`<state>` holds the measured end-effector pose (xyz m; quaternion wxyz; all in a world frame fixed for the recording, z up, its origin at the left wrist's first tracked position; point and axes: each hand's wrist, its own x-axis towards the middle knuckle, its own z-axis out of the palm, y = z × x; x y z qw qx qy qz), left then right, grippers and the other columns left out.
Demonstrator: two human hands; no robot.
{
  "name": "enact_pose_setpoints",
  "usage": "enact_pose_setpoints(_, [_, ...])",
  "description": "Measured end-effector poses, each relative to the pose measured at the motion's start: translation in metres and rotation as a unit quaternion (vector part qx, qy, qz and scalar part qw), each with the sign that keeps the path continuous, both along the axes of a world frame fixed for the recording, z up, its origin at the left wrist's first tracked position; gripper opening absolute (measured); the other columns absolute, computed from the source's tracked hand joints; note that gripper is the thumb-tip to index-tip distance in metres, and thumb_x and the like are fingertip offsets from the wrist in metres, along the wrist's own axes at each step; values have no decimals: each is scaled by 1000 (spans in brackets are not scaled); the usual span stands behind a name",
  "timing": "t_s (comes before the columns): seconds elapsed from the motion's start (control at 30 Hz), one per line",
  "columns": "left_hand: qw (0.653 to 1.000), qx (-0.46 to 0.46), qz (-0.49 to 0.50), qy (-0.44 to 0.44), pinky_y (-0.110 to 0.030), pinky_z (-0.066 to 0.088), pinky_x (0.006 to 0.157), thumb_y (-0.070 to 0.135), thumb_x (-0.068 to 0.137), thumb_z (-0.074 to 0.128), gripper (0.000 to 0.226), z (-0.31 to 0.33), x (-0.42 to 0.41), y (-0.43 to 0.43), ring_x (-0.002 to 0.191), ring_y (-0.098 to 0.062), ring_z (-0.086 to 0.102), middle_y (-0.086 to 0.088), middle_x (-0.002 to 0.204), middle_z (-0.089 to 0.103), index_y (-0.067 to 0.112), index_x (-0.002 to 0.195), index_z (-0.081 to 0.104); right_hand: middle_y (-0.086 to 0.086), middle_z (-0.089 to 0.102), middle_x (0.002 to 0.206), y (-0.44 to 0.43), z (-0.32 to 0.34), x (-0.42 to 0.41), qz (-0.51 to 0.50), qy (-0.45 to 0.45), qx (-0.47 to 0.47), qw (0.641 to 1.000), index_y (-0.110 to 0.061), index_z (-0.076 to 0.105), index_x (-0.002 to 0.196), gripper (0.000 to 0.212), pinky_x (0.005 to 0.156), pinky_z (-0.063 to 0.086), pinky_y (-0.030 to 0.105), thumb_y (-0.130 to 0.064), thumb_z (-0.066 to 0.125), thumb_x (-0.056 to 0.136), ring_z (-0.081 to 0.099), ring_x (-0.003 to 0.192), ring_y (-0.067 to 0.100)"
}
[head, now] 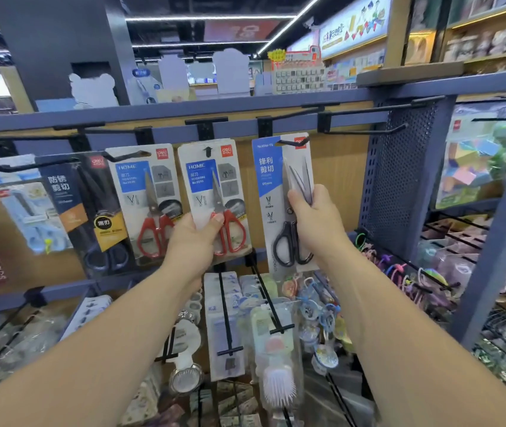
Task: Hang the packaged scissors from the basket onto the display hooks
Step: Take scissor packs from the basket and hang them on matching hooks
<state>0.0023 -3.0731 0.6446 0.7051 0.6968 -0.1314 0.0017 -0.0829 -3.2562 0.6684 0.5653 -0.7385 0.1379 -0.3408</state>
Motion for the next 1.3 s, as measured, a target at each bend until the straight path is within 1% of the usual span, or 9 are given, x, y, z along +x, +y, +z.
enact_pose_setpoints(0.23, [998,41,17,34,-53,61,95,38,105,62,21,6,24,-10,103,-25,77,-2,109,80,24,120,63,-1,60,105,-13,5,43,11,40,1,999,-15,48,111,21,55,43,20,-35,50,109,59,87,11])
enact_pose_setpoints(0.47, [998,29,45,23,-29,56,78,39,105,64,30,1,25,-10,104,-16,73,2,113,78,22,129,65,-2,56,99,-13,0,61,6,54,6,999,-18,46,103,19,60,40,27,-36,49,109,57,84,11])
enact_pose_setpoints(0.53, [997,32,64,20,-30,54,84,41,103,66,35,-3,23,-5,110,-16,70,4,118,76,24,133,64,-1,56,102,-12,-3,60,3,70,0,998,-17,47,107,19,61,40,30,-36,48,109,57,86,14])
enact_pose_setpoints(0.67, [995,47,83,20,-39,46,103,43,101,68,57,-12,4,4,127,-22,59,2,138,62,22,150,47,8,51,137,-14,-11,43,-43,101,-50,993,-15,44,142,47,98,49,42,-44,53,106,55,120,28])
enact_pose_setpoints(0.73, [995,63,73,16,-45,41,116,45,100,69,73,-17,-11,12,139,-23,50,0,154,51,23,160,35,8,45,146,-11,-17,24,-59,97,-66,991,-19,42,148,52,103,44,41,-46,53,105,51,126,26])
enact_pose_setpoints(0.9, [990,103,68,-74,-43,33,122,44,100,70,77,-17,-60,42,153,-18,34,7,168,34,34,163,27,0,47,135,13,-46,-48,-70,117,-140,981,-25,50,139,46,107,44,45,-49,59,101,49,127,22])
enact_pose_setpoints(1.07, [952,218,28,-211,-41,33,123,38,101,69,68,-45,-114,66,150,-17,35,3,162,40,25,159,37,5,53,125,46,-108,-141,-87,217,-186,954,-19,61,128,41,102,42,38,-45,68,96,50,119,22])
enact_pose_setpoints(1.17, [929,229,-67,-282,-29,25,121,38,101,68,54,-84,-157,81,147,-21,37,-5,156,45,17,146,50,2,53,117,57,-155,-211,-110,300,-157,935,-22,64,118,30,92,38,28,-42,69,96,52,111,18])
enact_pose_setpoints(1.3, [879,266,-204,-340,-15,17,119,34,88,72,49,-154,-206,87,136,-24,45,-7,142,56,13,131,62,2,56,115,61,-218,-301,-114,439,-89,887,-28,63,107,29,88,39,30,-51,70,93,55,107,19])
